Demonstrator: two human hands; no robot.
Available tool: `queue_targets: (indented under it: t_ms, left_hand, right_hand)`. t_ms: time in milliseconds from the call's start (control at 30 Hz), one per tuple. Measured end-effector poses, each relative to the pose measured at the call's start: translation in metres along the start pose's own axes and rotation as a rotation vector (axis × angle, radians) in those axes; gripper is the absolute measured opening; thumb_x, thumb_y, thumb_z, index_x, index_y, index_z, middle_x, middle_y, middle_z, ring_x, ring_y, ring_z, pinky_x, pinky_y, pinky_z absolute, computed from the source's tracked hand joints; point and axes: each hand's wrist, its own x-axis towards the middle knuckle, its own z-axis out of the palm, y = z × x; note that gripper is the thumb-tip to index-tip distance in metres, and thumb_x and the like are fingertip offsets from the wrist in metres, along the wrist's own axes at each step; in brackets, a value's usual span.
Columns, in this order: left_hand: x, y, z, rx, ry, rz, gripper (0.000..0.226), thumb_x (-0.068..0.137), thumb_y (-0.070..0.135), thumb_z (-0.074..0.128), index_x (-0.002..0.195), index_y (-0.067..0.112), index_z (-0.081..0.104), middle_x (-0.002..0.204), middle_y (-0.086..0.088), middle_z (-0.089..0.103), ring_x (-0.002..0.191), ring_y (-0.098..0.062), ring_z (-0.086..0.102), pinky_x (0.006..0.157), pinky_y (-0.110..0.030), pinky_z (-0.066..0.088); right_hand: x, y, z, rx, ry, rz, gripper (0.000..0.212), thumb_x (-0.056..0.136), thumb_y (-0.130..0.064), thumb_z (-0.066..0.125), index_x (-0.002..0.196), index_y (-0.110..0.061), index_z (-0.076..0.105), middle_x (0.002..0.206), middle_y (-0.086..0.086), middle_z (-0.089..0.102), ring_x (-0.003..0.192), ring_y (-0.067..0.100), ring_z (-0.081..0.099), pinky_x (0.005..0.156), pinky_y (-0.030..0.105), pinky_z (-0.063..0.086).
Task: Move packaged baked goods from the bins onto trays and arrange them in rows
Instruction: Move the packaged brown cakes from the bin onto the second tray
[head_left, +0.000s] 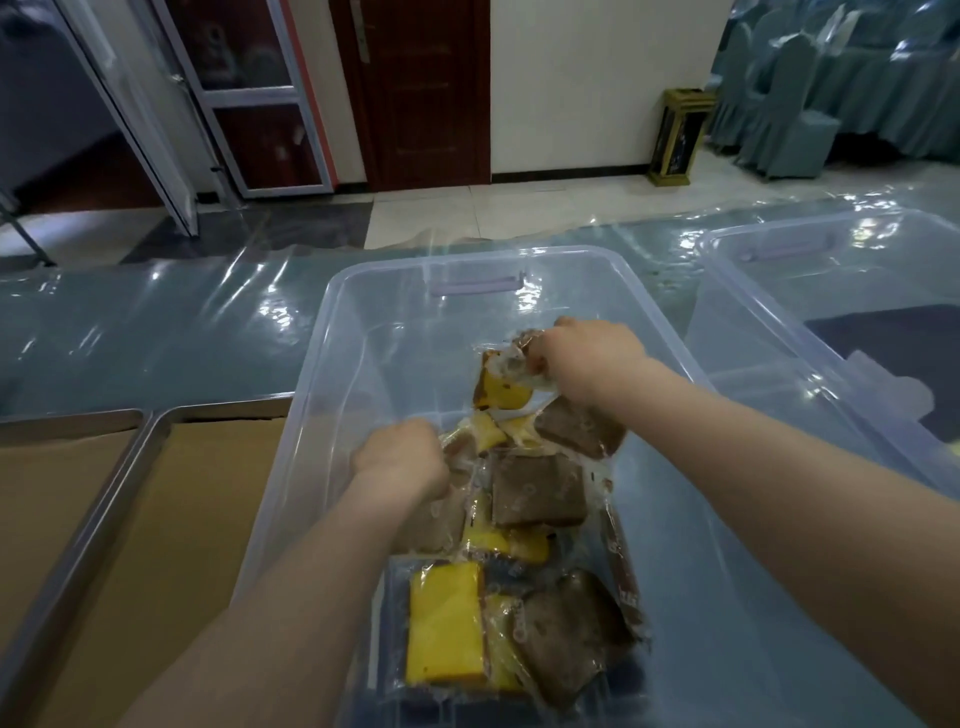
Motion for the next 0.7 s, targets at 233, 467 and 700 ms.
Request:
queue_targets:
  t_ms: [233,467,700]
  left_hand:
    - [0.004,0.004,-0.016,-0.089,0.061,0.174,0.031,0.067,0.038,0.078,0.080,0.017,0.060,0.078,0.000,0.062,0.073,-0.019,0.058,0.056,-0.027,0.040]
    - [0.018,0.029,0.030,0.123,-0.225,0.572,0.046,0.061,0.048,0.081,0.092,0.019,0.064,0.101,-0.003,0.058,0.100,-0.022,0.053,0.081,-0.035,0.048]
    - [0.046,0.037,0.059,0.296,-0.292,0.644,0.056,0.065,0.059,0.072,0.113,0.033,0.059,0.131,0.000,0.047,0.138,-0.031,0.017,0.110,-0.053,0.020]
  right_hand:
    - [-0.009,0.025,0.002,0.185,-0.033,0.046,0.056,0.087,0.000,0.039,0.128,-0.035,0.054,0.123,0.007,0.052,0.102,0.032,0.057,0.071,0.036,0.046]
    - [-0.010,0.017,0.001,0.112,-0.243,-0.072,0.040,0.083,-0.005,0.054,0.107,-0.034,0.065,0.111,0.001,0.055,0.089,0.024,0.050,0.070,0.031,0.038]
    - [-0.005,0.012,0.009,0.104,-0.300,-0.048,0.031,0.082,-0.010,0.055,0.107,-0.024,0.068,0.109,0.004,0.060,0.091,0.028,0.058,0.069,0.032,0.044]
